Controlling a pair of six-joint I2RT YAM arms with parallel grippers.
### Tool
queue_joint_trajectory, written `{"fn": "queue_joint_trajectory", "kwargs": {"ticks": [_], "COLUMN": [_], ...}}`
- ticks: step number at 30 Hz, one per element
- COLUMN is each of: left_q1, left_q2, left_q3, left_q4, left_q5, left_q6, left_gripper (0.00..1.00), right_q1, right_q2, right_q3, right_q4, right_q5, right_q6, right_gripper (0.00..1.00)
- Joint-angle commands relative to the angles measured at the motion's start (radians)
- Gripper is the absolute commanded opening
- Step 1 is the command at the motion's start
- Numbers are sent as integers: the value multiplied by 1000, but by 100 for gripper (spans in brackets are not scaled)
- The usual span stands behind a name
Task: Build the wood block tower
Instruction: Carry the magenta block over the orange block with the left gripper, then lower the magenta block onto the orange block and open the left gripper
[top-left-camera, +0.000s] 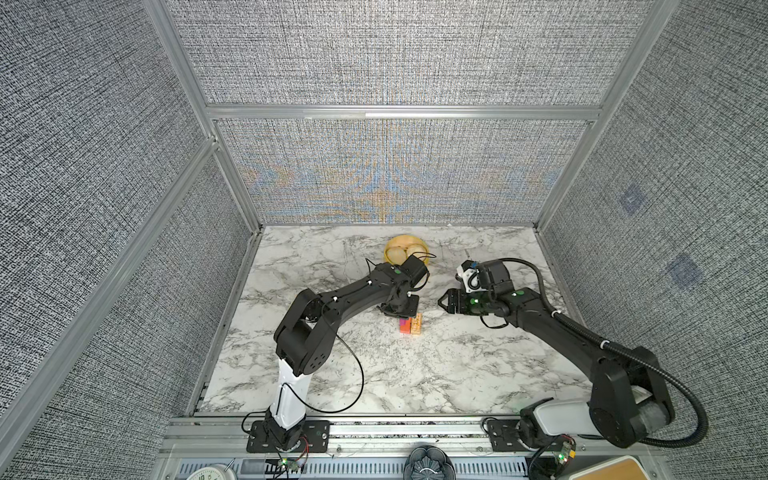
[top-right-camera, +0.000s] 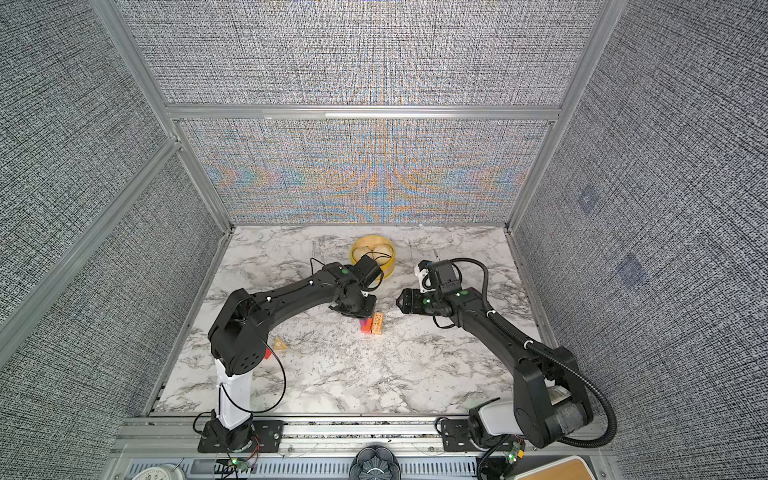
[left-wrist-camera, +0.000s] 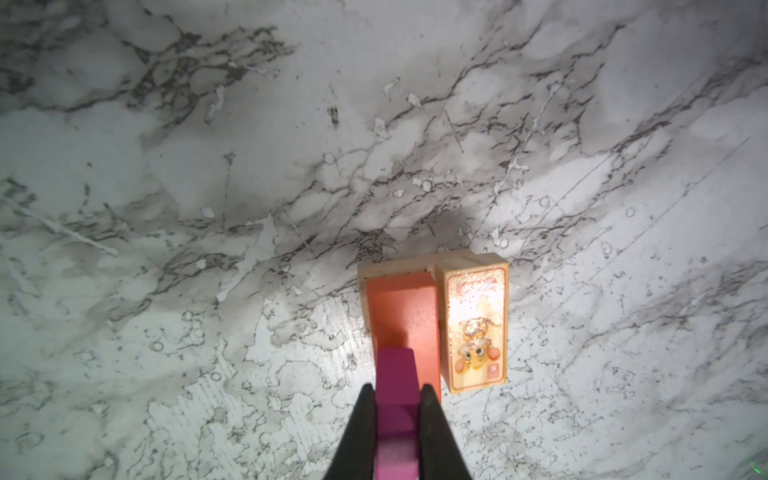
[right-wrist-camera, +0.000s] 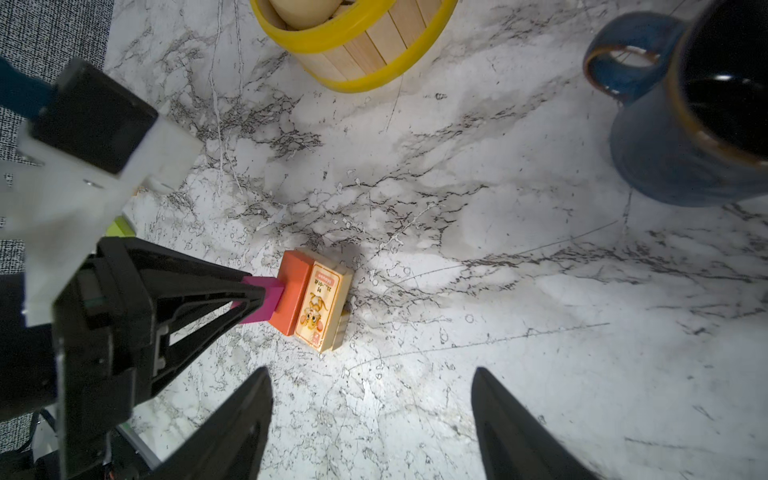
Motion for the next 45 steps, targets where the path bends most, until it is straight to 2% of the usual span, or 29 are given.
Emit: {"fn": "queue_joint_trajectory", "kwargs": {"ticks": [1, 18, 45], "left_q1": [-4, -11, -11], "left_q2": [-12, -11, -11], "left_q3": [-3, 13, 10], "left_q4": [14, 0, 21], "left_q5": [-22, -75, -40], "left_q6": [-27, -47, -64], "left_gripper": [8, 8, 8], "right_q1": [0, 0, -1], "right_q2": [-6, -12, -2], "right_q3": [-3, -9, -6], "right_q4": [7, 8, 9], "right_q5": [11, 11, 15], "right_q6": [6, 11, 13], "right_gripper": [78, 77, 78]}}
